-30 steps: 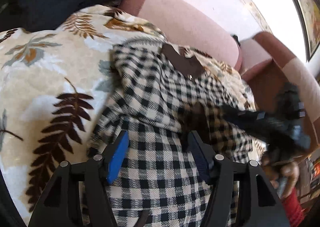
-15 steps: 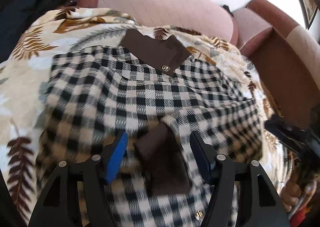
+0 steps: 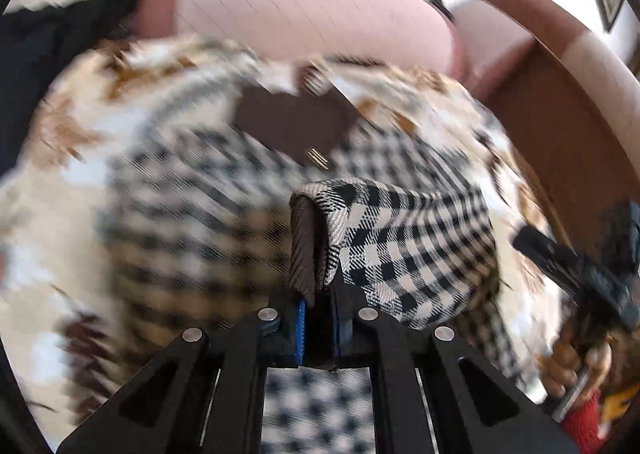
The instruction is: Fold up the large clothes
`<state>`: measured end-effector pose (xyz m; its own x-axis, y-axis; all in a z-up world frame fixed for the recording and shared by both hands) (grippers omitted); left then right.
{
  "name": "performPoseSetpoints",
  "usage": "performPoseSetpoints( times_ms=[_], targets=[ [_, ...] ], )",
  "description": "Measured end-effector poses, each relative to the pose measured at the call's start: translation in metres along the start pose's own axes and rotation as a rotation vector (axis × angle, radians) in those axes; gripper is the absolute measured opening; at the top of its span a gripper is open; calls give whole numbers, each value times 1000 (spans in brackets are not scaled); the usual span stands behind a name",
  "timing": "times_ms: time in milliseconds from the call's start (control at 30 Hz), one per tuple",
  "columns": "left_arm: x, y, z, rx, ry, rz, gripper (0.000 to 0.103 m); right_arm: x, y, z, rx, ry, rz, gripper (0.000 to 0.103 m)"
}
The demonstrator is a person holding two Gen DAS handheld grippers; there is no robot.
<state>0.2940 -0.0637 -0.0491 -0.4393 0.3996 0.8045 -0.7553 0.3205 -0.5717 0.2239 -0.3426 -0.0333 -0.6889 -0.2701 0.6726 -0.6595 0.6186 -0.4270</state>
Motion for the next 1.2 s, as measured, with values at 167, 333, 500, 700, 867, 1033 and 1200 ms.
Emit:
performPoseSetpoints(
  times_ms=[167,333,500,700,867,1033,1200],
  targets=[
    [2,-8,-78,91,-123,-22,9,-19,0,-21,73,8,-1,51],
    [-30,16,-123,156,-168,-95,13,-57,16,-29,121,38,-75,51],
    [-35,26,-151,247,-204,-86,56,-93,28,-9,127,188,-143,50],
    [-19,26,-171,372,-110,-25,63,-97,34,0,281,364,-121,48],
    [4,17,-151,289,-179,32,63,-96,27,15,356,524,-77,49],
    [20,7,-128,230,-205,94,63,-81,12,25,270,491,-61,59],
    [14,2,-109,196,-174,116,64,-42,-27,33,57,294,81,50]
  ],
)
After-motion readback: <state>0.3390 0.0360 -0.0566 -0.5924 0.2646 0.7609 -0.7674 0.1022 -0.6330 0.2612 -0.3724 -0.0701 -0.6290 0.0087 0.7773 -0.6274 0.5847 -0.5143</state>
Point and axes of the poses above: each gripper's, at about its wrist camera, not at the fingertips, and x roughly against the way its jaws point, z to its right, y to its underside, the point moved 9 cm from there along -x, roughly the way its jaws point, and after that the axes turned 11 degrees about -x, right-handed, at the moved point
